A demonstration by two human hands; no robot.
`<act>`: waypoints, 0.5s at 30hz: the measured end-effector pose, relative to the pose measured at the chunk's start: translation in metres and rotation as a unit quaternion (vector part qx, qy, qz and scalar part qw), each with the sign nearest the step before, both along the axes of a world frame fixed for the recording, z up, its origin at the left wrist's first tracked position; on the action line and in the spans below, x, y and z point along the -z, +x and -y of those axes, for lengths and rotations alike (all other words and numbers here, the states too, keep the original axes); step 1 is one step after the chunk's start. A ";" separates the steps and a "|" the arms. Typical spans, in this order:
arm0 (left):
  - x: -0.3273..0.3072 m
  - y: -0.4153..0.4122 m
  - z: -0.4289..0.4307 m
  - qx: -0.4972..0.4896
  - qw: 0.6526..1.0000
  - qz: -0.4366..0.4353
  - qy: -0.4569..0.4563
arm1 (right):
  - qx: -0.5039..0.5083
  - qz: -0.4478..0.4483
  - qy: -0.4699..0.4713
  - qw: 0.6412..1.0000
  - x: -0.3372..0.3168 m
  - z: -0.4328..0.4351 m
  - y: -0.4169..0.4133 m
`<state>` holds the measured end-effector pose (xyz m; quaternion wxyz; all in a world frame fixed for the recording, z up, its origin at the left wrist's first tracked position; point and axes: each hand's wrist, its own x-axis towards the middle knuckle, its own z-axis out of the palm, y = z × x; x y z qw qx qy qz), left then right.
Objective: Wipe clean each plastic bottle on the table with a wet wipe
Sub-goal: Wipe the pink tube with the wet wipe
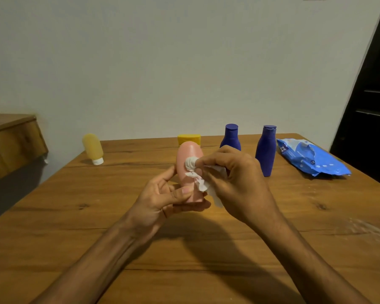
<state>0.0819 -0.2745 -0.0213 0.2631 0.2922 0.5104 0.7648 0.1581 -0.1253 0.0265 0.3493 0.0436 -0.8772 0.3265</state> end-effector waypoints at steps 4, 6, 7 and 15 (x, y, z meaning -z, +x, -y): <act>0.001 -0.002 -0.002 -0.014 0.998 0.054 0.041 | -0.052 0.057 -0.014 0.997 -0.002 -0.004 0.001; -0.001 0.001 -0.004 -0.030 0.993 0.088 0.068 | -0.084 0.091 -0.022 0.992 -0.004 -0.009 0.002; -0.003 0.002 -0.004 -0.033 0.990 0.106 0.084 | -0.086 0.094 -0.030 0.991 -0.006 -0.011 0.003; -0.008 0.000 0.002 0.006 0.976 0.165 0.145 | -0.037 0.045 -0.202 0.978 -0.006 -0.012 0.004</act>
